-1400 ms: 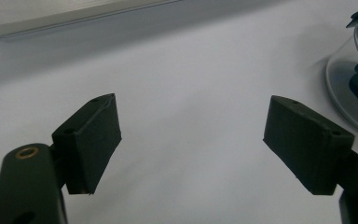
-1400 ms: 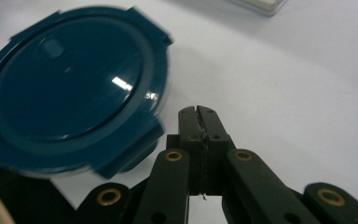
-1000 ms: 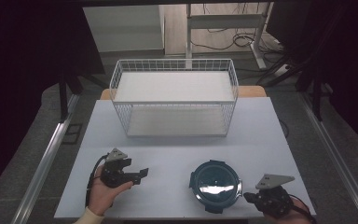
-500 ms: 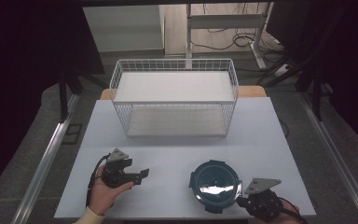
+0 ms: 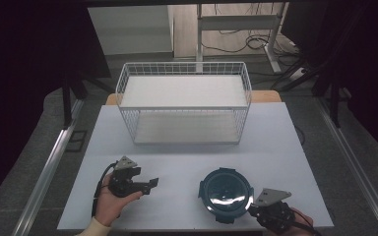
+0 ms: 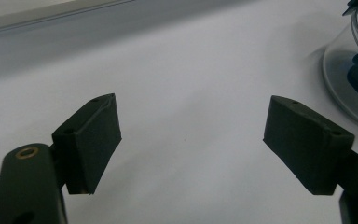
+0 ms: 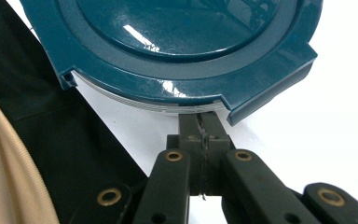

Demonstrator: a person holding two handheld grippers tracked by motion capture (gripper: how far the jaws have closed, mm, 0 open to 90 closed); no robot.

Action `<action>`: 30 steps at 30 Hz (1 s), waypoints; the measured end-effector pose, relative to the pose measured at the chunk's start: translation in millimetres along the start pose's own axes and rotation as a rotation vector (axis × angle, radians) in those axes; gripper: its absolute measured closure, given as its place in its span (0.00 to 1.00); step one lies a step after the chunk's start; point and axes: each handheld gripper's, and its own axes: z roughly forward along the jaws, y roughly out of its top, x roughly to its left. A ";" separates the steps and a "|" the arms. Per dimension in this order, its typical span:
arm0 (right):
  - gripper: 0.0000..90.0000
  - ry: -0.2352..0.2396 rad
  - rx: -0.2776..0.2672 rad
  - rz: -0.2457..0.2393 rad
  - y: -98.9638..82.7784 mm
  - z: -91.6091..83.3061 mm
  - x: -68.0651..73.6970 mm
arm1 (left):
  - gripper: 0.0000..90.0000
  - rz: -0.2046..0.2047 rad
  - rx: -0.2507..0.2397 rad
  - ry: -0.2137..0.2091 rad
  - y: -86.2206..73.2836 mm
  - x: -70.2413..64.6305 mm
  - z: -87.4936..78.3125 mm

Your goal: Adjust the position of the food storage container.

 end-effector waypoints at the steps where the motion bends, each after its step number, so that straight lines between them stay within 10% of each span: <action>1: 1.00 -0.001 -0.004 0.000 0.7 0.9 0.2 | 0.20 0.001 0.002 0.000 0.2 0.1 0.4; 30: 1.00 -0.015 -0.015 -0.038 49.8 34.0 12.1 | 0.20 -0.049 -0.042 -0.019 5.6 12.1 -10.4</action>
